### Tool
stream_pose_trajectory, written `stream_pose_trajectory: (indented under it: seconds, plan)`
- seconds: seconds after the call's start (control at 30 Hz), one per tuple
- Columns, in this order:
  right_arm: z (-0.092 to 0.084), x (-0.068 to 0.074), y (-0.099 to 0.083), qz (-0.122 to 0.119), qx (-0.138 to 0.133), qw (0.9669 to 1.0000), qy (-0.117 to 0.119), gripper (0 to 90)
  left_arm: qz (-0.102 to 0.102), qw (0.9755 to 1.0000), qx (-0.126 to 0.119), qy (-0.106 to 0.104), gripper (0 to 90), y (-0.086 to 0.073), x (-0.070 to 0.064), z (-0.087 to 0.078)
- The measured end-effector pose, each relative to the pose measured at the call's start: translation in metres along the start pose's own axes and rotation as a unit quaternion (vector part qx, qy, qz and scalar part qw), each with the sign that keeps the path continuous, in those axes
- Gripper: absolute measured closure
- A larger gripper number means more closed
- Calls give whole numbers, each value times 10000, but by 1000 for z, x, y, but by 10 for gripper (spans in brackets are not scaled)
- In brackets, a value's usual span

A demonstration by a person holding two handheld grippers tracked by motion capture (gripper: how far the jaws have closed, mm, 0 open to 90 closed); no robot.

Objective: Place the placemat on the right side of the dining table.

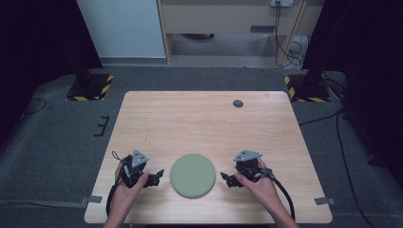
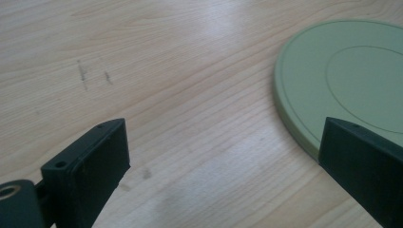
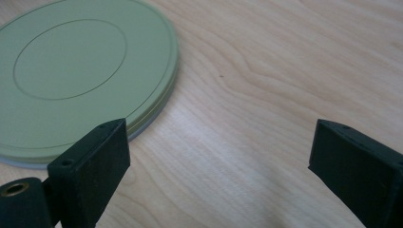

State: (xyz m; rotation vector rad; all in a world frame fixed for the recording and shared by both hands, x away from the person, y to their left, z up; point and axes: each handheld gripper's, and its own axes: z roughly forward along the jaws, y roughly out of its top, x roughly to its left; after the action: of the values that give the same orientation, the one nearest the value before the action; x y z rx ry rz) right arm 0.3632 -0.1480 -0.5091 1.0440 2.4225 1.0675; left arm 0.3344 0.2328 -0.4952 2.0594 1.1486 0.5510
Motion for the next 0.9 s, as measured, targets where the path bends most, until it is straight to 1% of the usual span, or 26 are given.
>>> stream_pose_trajectory:
  seconds: [0.07, 0.13, 0.17, 0.2, 0.27, 0.3, 0.33, 0.4, 0.43, 0.5, 0.53, 0.6, 0.67, 0.8, 0.9]
  plan:
    - [2, 4, -2, 4, -42, 10000, -8, 68, -62, 9999, -91, -60, 29, -6, -4, 2]
    - [2, 7, -3, -7, -97, 10000, -23, 68, -97, 9997, -203, -38, 34, -16, -7, 5]
    - [2, 9, -3, -16, -123, 9999, -28, 68, -153, 9998, -108, -114, 42, -19, -8, 6]
    - [3, 11, -3, -26, -141, 9999, -8, 67, -156, 9997, -92, -174, 42, -20, -9, 5]
    - [4, 15, -3, -2, -115, 9999, 40, 66, 22, 9999, -84, -70, 34, -21, -13, 3]
    - [5, 17, -3, -14, -112, 9999, 49, 66, 77, 9999, -55, -89, 35, -22, -15, 3]
    - [6, 19, -3, -50, -88, 9999, 63, 65, 79, 9999, -26, -147, 33, -23, -17, 5]
    - [8, 24, -4, -146, -41, 9999, 82, 62, 85, 9998, -10, -167, 31, -23, -19, 8]
    - [10, 25, -4, -182, -32, 9998, 64, 64, 41, 9998, -7, -186, 31, -22, -20, 11]
    - [12, 28, -4, -190, 4, 9998, 85, 64, -57, 9995, -4, -310, 34, -21, -23, 14]
    - [13, 29, -5, -196, 0, 9998, 82, 65, -30, 9993, -16, -377, 33, -21, -25, 15]
    - [14, 32, -5, -223, 17, 9997, 100, 65, 55, 9990, -11, -440, 32, -20, -30, 16]
    - [15, 34, -5, -251, 39, 9996, 106, 66, 96, 9989, 4, -452, 32, -20, -32, 17]
    - [19, 38, -4, -305, 83, 9995, 20, 67, 96, 9988, 84, -480, 32, -21, -31, 18]
    - [20, 38, -4, -240, 103, 9997, 35, 64, 95, 9986, 123, -502, 35, -22, -30, 18]
